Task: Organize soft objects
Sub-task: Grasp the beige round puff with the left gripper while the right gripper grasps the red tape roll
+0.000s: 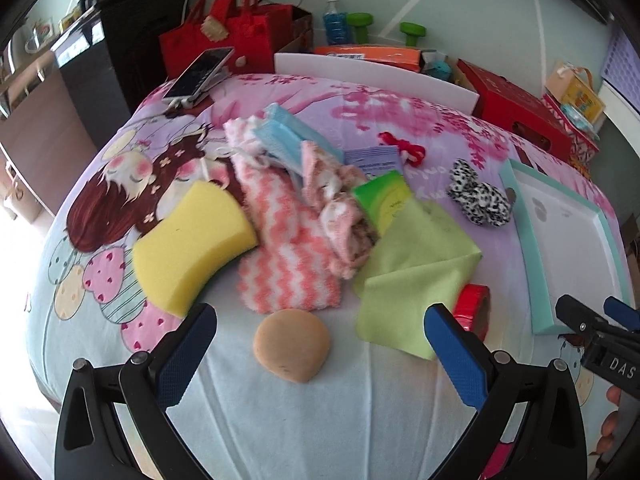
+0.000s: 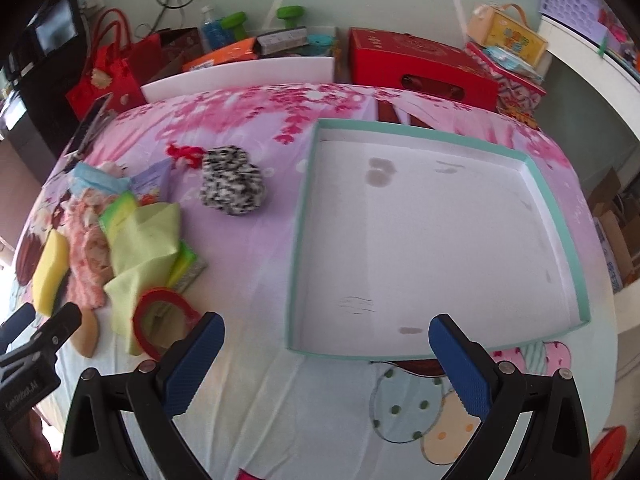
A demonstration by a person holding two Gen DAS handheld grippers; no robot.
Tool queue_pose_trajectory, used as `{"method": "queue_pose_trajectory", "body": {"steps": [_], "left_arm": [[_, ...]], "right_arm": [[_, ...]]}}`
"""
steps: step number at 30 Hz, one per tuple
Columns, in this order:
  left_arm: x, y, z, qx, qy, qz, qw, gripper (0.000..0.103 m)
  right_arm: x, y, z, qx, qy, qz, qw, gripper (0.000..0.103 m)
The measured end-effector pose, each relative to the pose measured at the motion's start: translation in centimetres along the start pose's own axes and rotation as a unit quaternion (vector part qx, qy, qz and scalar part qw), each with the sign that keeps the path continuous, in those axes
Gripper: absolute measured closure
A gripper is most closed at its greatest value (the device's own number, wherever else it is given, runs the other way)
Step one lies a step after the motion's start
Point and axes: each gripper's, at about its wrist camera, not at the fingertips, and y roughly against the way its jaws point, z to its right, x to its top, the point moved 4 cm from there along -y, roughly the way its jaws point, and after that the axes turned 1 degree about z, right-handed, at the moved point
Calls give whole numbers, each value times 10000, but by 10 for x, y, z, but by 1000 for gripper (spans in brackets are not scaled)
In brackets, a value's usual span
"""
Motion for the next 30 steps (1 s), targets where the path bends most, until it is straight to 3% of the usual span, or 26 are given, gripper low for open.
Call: {"method": "queue_pose_trajectory", "body": {"steps": [8, 17, 22, 30], "left_arm": [[-9, -11, -44, 129, 343, -461, 9983, 0], [-22, -27, -37, -232, 137, -966, 9950, 0], [-25, -35, -35, -346, 198, -1118, 9929, 1], [-29, -44, -26, -495, 15, -1343, 9897, 30]], "right_arm": [[-3, -5, -54, 537, 659, -96, 9963, 0], [-17, -27, -85, 691, 1132, -463, 9901, 0], [-17, -36, -86, 866, 1066, -549, 9890, 13], [-14, -45, -90, 1145, 940, -617, 9870, 22]]}}
